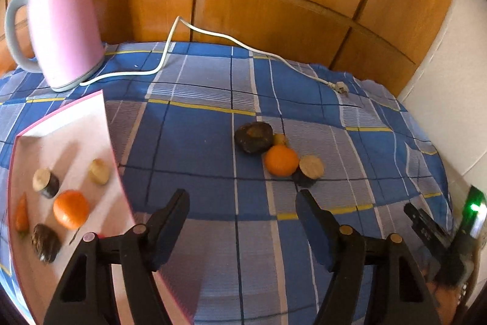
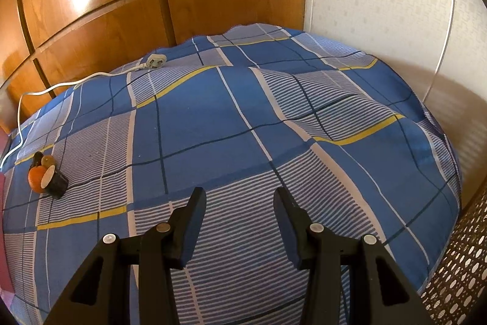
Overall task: Organize fruits
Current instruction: 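Move the left gripper to the dark lumpy fruit and grasp it, then carry the dark fruit with the left gripper into the tray and release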
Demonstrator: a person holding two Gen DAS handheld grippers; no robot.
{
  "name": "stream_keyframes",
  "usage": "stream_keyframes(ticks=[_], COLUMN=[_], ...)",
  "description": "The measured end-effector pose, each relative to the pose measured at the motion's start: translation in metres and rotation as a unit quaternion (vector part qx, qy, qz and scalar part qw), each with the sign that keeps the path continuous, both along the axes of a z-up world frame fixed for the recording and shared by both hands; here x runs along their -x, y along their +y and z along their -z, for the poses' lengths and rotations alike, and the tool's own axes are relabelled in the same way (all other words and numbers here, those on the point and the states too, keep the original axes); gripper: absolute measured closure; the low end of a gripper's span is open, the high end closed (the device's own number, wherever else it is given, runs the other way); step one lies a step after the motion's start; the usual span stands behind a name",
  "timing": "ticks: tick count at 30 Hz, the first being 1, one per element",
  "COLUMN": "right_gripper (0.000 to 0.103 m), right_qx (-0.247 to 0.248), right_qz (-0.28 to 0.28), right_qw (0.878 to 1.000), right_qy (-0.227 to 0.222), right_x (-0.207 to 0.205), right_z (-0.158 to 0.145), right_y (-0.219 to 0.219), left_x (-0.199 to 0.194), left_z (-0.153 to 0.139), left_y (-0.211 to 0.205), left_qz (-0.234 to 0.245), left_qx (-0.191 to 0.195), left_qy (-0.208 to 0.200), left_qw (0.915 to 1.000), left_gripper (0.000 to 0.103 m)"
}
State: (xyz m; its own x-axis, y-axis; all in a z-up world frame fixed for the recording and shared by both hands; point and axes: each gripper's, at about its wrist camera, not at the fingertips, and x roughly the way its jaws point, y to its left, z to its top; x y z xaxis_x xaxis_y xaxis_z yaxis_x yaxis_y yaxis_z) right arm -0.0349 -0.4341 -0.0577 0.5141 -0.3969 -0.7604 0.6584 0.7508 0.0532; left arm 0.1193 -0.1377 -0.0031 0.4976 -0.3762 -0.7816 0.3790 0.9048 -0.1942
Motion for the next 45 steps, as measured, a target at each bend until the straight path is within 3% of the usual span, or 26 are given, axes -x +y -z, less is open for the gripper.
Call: stream_keyframes(ticks=[11, 23, 25, 26, 27, 32, 45], right_gripper=[0.056, 0.056, 0.056, 0.056, 0.056, 0.056, 0.056], right_qx=[-0.009, -0.023, -0.023, -0.023, -0.025, -0.03, -0.027], right_qz=[-0.004, -0.001, -0.002, -0.002, -0.002, 0.0, -0.005], right_qw=[1.0, 1.0, 1.0, 1.0, 1.0, 1.0, 1.0], right_qy=[-0.001, 0.002, 0.004, 0.005, 0.006, 0.008, 0.007], right_x=[-0.001, -0.003, -0.003, -0.003, -0.004, -0.004, -0.005], right_z=[0.002, 0.006, 0.007, 0.007, 0.008, 0.011, 0.011], right_y=[-0.001, -0.005, -0.006, -0.006, -0.006, -0.008, -0.005], left_x=[-0.054, -0.113, -0.118, -0.119, -0.119, -0.11, -0.086], left_z=[0.014, 0.045, 0.054, 0.057, 0.059, 0.058, 0.024], left_y=[-0.026, -0.055, -0.053, -0.052, -0.051, -0.048, 0.011], left_qz=[0.009, 0.004, -0.006, -0.007, -0.003, 0.006, -0.06], left_qx=[0.008, 0.029, 0.033, 0.035, 0.043, 0.05, 0.047], left_qy=[0.041, 0.106, 0.118, 0.121, 0.124, 0.107, 0.042], left_qw=[0.9991, 0.9939, 0.9925, 0.9921, 0.9913, 0.993, 0.9962], left_gripper=[0.038, 0.035, 0.039, 0.049, 0.052, 0.053, 0.052])
